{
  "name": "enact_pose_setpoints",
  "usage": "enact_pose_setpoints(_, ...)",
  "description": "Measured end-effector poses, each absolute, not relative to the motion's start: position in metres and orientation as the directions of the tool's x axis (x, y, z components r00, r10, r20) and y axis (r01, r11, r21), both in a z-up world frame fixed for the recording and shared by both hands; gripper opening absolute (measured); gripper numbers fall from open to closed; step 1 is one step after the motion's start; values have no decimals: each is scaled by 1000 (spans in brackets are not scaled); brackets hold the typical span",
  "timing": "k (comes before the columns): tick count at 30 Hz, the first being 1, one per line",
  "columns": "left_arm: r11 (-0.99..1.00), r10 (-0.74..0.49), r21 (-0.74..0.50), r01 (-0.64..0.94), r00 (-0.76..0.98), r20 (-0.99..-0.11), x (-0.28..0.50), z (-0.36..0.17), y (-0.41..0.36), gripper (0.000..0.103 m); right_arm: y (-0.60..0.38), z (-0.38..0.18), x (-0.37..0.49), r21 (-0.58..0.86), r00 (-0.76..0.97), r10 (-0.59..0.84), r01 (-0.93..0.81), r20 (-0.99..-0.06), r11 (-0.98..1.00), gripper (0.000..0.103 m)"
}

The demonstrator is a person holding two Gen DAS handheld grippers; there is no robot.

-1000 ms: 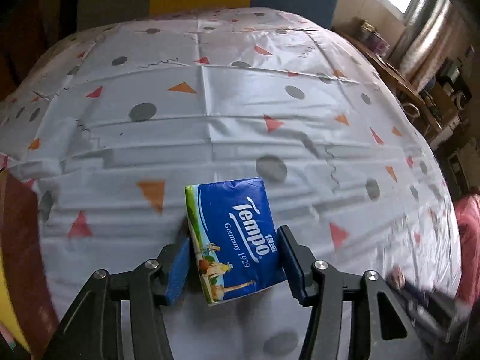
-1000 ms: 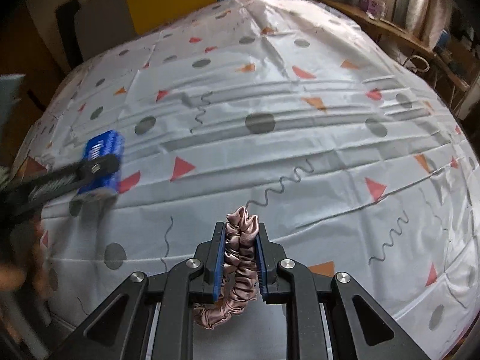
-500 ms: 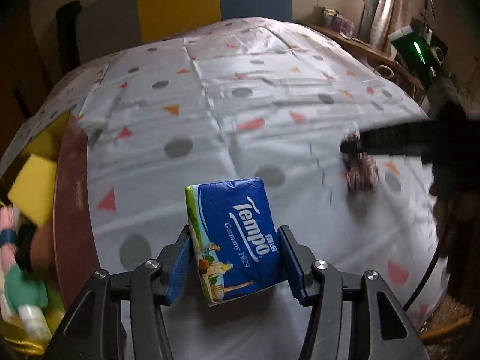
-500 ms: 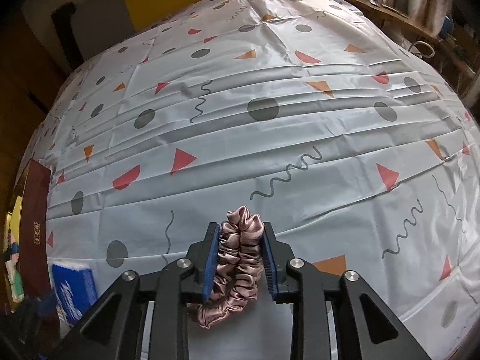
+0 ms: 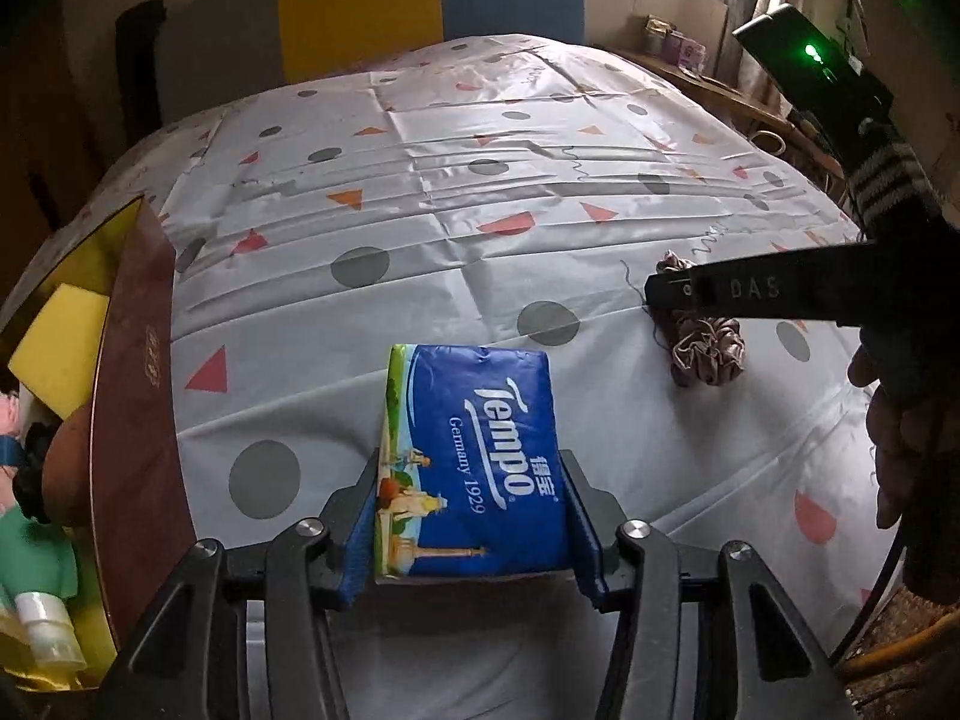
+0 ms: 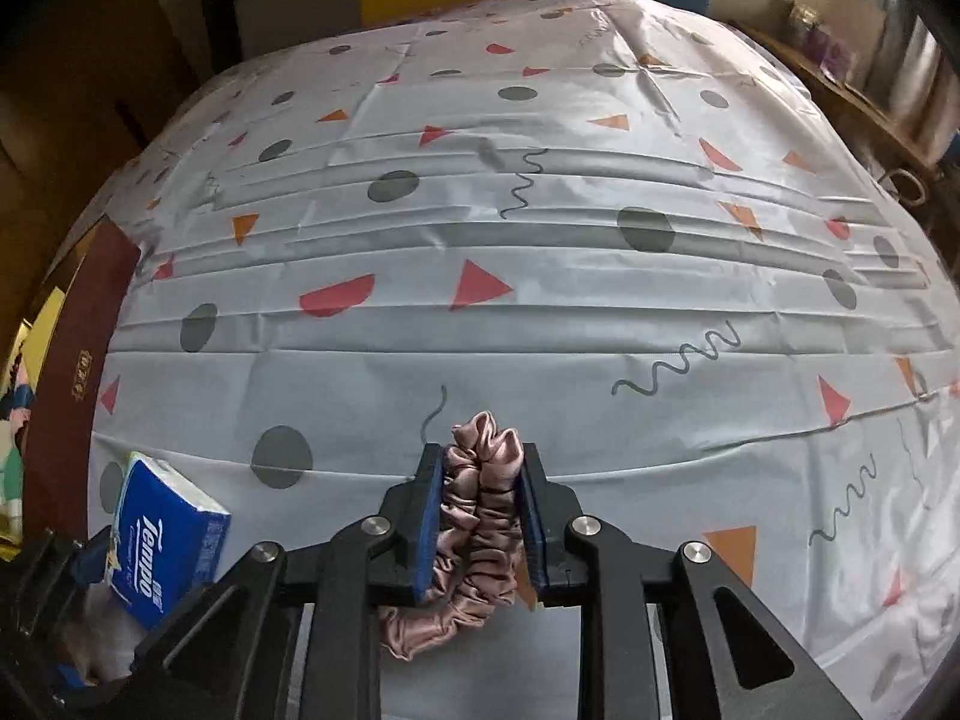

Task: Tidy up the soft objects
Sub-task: 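Place the tissue pack in the tray with the left tool and open it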

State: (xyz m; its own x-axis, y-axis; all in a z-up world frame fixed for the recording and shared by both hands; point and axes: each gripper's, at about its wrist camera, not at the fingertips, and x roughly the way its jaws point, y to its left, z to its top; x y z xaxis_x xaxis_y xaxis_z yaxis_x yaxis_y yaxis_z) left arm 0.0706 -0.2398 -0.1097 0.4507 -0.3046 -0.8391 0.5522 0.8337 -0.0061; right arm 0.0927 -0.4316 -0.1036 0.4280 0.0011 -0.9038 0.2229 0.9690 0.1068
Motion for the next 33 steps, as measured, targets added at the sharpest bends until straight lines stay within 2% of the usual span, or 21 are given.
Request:
enact_pose_setpoints(10,831,-371,-47,555,489,-789,53,-69,-224,52,-416,-106,94,0,428,-70,161,-901,987,24)
enact_pose_setpoints(20,855,-402,-69,514,572,-715,41,-9,-190,52,-416,-107,93,-15,436,-81,153,-896,988,24)
enact_pose_setpoints(26,884,-372,-57,463,626,-685,43,12,-161,52,-410,-107,90,-39,445,-98,140,-890,989,24)
enact_pose_setpoints(33,923,-305,-44,382,659,-687,51,13,-124,52,-411,-107,90,-42,446,-102,143,-889,989,24)
